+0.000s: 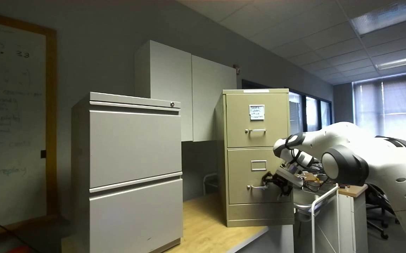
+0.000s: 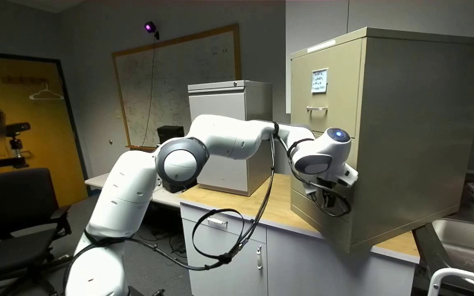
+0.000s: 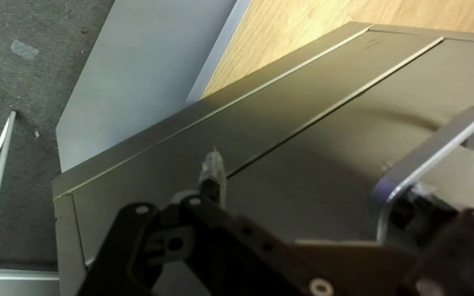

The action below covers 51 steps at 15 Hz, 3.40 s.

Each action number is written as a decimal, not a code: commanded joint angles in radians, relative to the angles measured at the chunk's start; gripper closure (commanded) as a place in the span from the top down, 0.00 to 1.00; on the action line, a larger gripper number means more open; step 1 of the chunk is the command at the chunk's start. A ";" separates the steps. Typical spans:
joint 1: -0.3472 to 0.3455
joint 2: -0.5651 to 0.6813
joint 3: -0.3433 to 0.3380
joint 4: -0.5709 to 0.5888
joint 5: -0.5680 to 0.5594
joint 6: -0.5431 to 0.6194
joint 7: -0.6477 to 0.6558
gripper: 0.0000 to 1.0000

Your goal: Open the bottom drawer of the file cabinet to the right

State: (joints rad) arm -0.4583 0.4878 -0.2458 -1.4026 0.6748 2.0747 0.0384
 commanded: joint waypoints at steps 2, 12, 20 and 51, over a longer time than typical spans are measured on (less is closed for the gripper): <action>-0.011 0.067 0.016 0.118 -0.068 -0.105 0.064 0.61; -0.020 0.042 0.052 0.199 -0.063 -0.221 0.075 0.03; 0.012 -0.104 0.037 -0.048 -0.054 -0.140 0.009 0.05; 0.084 -0.698 -0.089 -0.949 0.083 0.050 -0.606 0.05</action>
State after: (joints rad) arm -0.3907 -0.1258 -0.3016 -2.1770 0.8408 2.1520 -0.4490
